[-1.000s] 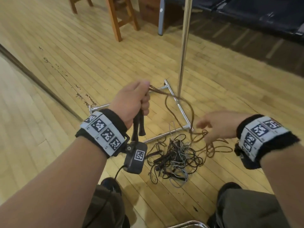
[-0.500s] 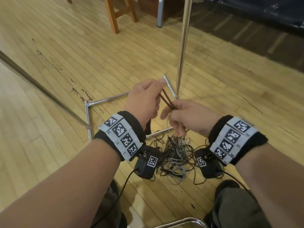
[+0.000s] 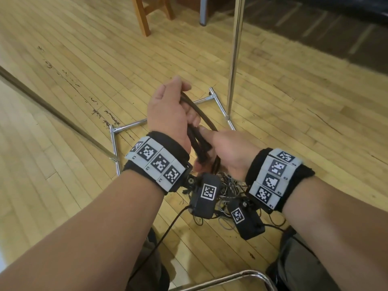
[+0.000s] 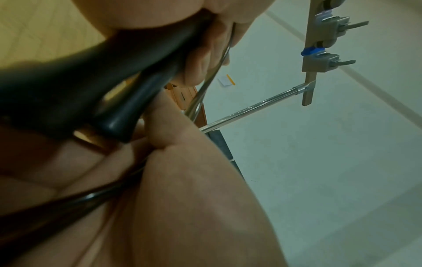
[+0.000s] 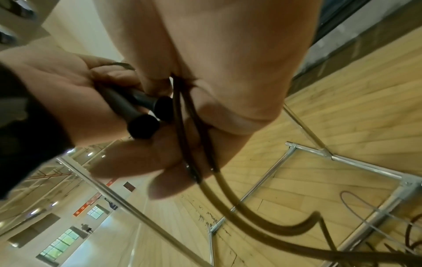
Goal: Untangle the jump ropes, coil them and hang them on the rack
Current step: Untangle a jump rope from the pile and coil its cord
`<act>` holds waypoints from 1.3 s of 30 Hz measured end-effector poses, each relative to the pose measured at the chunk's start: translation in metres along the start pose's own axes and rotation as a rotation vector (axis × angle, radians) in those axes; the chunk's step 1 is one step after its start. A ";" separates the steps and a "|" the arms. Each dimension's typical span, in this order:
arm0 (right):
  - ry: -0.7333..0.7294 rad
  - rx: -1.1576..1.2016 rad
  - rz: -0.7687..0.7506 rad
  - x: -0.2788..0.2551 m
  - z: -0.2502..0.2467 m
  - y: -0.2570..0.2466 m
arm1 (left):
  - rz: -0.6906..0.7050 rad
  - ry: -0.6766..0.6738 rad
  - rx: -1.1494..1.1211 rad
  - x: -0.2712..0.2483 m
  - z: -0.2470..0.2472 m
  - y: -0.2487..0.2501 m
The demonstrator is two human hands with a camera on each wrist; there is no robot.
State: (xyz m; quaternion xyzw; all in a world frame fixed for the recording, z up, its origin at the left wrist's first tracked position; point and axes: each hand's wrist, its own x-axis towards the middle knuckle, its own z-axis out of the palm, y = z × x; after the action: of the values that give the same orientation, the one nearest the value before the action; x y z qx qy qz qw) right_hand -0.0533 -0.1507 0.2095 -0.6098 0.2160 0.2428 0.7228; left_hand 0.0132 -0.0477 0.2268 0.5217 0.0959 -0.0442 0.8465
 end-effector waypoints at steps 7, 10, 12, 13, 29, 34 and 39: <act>0.190 -0.107 -0.049 0.005 -0.015 0.007 | 0.113 -0.138 0.524 -0.001 -0.014 -0.011; 0.343 -0.458 -0.134 0.009 -0.037 0.000 | 0.268 -0.251 0.900 0.002 -0.025 -0.008; 0.392 -0.702 -0.212 0.008 -0.057 -0.002 | 0.258 -0.398 1.066 0.005 -0.030 0.000; 0.380 -0.783 -0.242 0.007 -0.066 -0.002 | 0.221 -0.484 1.154 0.006 -0.034 0.005; 0.117 -1.223 -0.264 -0.008 -0.077 0.007 | -0.212 -0.976 1.592 -0.025 -0.028 -0.032; -0.080 -1.000 -0.190 -0.016 -0.099 0.000 | -0.150 -0.926 1.695 -0.020 -0.037 -0.029; -0.060 -0.803 -0.250 -0.012 -0.089 0.010 | -0.157 -0.924 1.695 -0.023 -0.037 -0.025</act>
State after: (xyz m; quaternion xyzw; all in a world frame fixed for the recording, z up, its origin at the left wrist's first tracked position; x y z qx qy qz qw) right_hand -0.0701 -0.2378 0.1946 -0.8573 0.0075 0.2357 0.4576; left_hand -0.0175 -0.0267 0.1935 0.8822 -0.2756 -0.3560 0.1382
